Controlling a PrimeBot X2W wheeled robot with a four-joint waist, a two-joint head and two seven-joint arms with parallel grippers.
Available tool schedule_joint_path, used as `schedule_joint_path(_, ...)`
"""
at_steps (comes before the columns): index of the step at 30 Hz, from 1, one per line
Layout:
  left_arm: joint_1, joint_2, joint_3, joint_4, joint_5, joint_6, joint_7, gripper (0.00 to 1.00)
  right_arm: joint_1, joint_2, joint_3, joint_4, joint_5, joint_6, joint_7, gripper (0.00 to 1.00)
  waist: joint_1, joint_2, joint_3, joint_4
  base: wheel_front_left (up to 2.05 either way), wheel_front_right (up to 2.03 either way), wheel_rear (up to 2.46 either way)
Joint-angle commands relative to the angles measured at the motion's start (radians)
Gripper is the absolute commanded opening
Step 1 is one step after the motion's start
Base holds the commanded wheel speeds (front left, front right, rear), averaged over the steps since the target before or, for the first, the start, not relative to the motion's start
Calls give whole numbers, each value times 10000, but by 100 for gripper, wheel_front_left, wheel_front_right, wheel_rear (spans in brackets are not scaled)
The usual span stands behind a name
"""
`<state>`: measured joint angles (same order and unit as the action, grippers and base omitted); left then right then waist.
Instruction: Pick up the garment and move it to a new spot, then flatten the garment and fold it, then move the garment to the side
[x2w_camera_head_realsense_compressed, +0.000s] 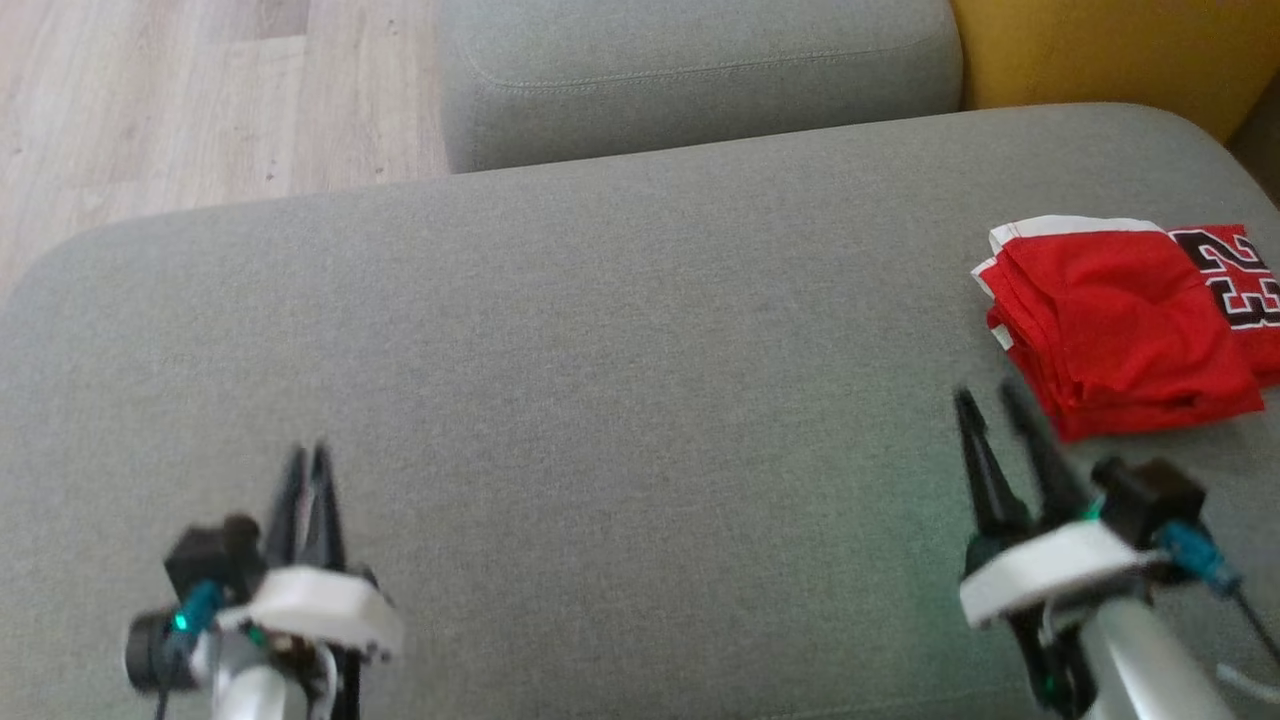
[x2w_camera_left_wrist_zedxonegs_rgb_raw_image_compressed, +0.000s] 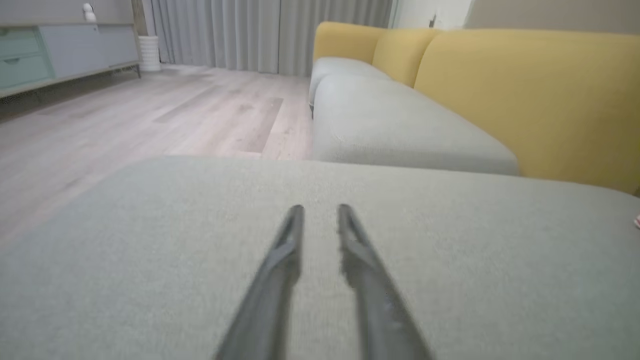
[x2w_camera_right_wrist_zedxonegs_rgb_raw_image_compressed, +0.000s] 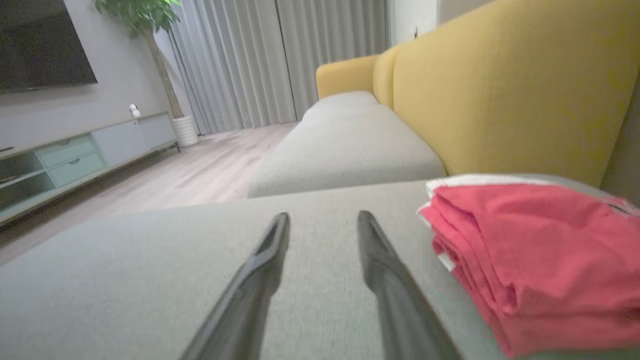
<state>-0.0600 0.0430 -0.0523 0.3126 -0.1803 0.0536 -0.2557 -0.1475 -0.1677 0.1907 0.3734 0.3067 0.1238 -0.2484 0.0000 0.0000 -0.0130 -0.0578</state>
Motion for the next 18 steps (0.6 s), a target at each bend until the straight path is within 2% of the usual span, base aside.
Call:
schedule_joint_path(1,135,-21,-10,244,-3,-4,3,0,169,14,22,222,3,-2,18,0,0,0,0,0,0,0,0)
schedule_joint_path(18,77,-14,215,192,-1786,-234,482,0,234,159,-356,78,1633,7,471,0,0,0,20,73,0,0,0)
